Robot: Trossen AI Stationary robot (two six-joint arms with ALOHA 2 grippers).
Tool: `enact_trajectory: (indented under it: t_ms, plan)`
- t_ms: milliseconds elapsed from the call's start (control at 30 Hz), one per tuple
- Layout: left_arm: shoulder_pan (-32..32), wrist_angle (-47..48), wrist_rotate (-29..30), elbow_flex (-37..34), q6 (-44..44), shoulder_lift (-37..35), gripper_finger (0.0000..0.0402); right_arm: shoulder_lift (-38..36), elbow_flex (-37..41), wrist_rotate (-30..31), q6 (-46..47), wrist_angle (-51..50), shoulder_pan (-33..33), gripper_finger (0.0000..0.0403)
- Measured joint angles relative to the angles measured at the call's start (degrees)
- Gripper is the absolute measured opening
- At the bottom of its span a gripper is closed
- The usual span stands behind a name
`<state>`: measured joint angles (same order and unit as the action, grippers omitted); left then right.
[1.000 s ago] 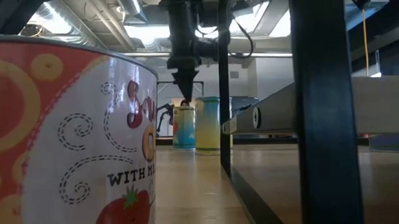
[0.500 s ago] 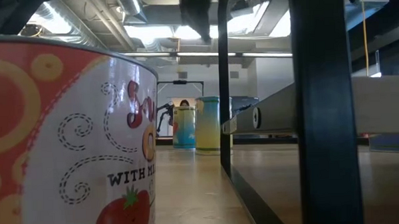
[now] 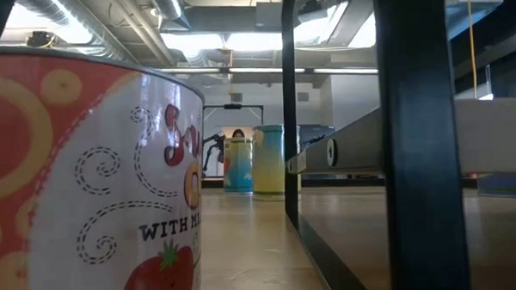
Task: Pick and place cans onto a shelf
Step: Put the canned carrots on the shelf
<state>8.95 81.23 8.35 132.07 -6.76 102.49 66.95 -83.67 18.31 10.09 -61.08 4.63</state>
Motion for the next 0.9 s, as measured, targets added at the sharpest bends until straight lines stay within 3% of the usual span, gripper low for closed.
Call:
enact_trajectory:
  t_ms: [167,333,567,700,900]
  plan:
    - [-0.9,0.2,0.0,0.0,-0.8,-3.8,0.0046,8.9,-7.4,-9.8,-1.6,-5.2,-4.7,0.0006]
    - [-1.6,0.7,-0.1,0.0,-3.2,-6.9,0.0046,17.3,-14.0,-15.3,-1.2,-10.8,-8.6,0.0006]
    - [-1.5,4.5,-0.1,0.0,-3.2,-8.1,0.0046,25.9,-17.5,-16.0,-5.0,-11.1,-10.9,0.0012]
    - [-1.5,7.6,-0.1,0.0,-3.2,-8.1,0.0046,29.0,-17.8,-16.0,-8.6,-9.8,-11.1,0.0038]
    - [-1.5,8.9,-0.1,0.0,-2.1,-8.1,0.0046,32.7,-17.8,-16.0,-22.2,-9.1,-10.6,0.0087]
